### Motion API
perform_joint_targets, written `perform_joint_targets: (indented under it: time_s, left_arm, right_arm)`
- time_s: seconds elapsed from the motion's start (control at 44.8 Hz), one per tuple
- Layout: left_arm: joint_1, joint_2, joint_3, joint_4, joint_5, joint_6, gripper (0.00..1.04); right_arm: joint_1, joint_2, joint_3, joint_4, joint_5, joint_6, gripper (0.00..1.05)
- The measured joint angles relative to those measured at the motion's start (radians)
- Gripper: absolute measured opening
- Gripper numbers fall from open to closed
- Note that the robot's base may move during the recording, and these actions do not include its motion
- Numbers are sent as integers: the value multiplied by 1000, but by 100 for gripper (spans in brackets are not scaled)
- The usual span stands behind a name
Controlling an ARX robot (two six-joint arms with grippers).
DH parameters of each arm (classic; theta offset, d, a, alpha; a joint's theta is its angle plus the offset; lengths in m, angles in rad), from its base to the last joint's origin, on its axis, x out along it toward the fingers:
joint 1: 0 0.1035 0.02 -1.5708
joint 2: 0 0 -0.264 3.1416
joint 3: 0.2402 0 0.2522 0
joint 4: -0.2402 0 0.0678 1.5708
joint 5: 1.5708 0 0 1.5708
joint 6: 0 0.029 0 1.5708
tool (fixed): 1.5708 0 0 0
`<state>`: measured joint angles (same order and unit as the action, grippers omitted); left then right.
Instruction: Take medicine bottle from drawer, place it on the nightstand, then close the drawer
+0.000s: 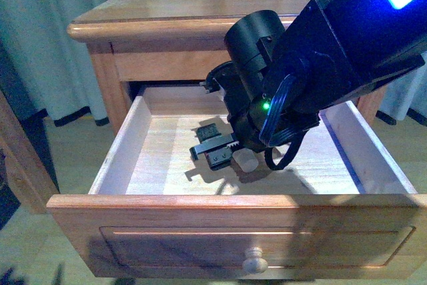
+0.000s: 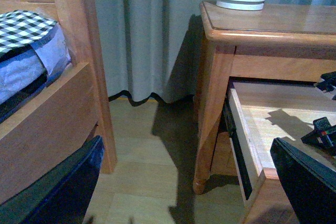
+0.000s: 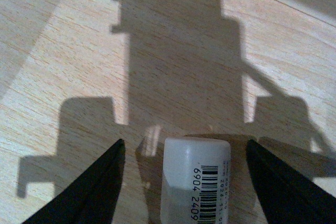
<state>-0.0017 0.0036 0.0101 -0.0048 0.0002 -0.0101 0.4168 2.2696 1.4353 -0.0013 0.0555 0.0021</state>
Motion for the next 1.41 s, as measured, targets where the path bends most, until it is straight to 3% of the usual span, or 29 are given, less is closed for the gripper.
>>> perform_joint_targets:
  time_s: [0.223, 0.514, 0.804, 1.027, 1.407]
  left_arm:
    - [0, 0, 0, 0, 0, 0, 98]
    - [0, 0, 0, 0, 0, 0, 98]
    - [0, 0, 0, 0, 0, 0, 98]
    - [0, 0, 0, 0, 0, 0, 98]
    - [0, 0, 0, 0, 0, 0, 98]
  right_arm:
    - [2, -8, -12, -1, -25, 21, 31]
    - [-8, -198, -108, 9, -69, 43, 29]
    - [-81, -505, -116, 4, -136, 42, 29]
    - [-138, -412, 262, -63, -108, 16, 28]
    - [-136, 84, 913, -509, 46, -47, 28]
